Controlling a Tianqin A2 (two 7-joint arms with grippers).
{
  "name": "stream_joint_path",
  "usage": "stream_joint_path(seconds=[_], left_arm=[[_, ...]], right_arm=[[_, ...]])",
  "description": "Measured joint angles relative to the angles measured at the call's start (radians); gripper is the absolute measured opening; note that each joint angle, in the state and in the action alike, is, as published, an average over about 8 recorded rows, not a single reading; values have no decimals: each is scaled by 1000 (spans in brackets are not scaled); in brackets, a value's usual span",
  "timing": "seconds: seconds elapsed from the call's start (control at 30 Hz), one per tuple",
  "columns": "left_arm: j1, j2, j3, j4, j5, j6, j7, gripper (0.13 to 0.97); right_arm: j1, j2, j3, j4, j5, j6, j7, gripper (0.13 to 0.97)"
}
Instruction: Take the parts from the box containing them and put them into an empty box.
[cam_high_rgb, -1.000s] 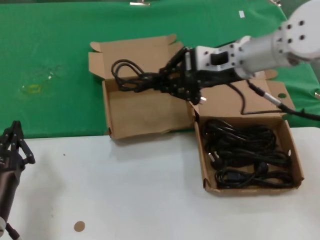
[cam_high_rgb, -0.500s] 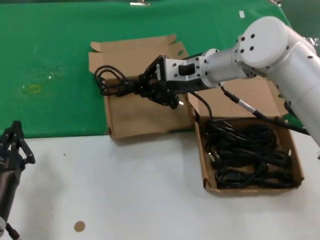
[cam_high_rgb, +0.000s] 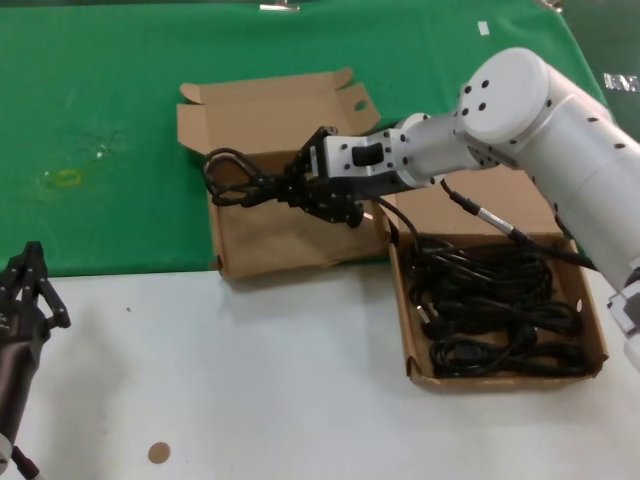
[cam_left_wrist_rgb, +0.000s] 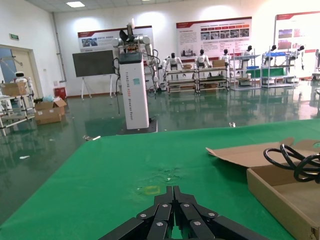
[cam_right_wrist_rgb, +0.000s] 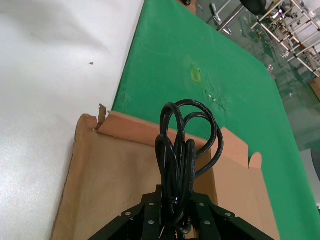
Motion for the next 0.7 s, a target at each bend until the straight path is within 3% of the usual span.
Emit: stream_joint_path(seconds=[0.5, 0.7], left_arm=[[0, 0, 0, 0, 0, 0, 0, 152], [0, 0, 0, 0, 0, 0, 0, 152]], right_arm=[[66, -61, 25, -203, 25, 46, -126, 263], [73, -67, 32, -226, 32, 48, -145, 338]])
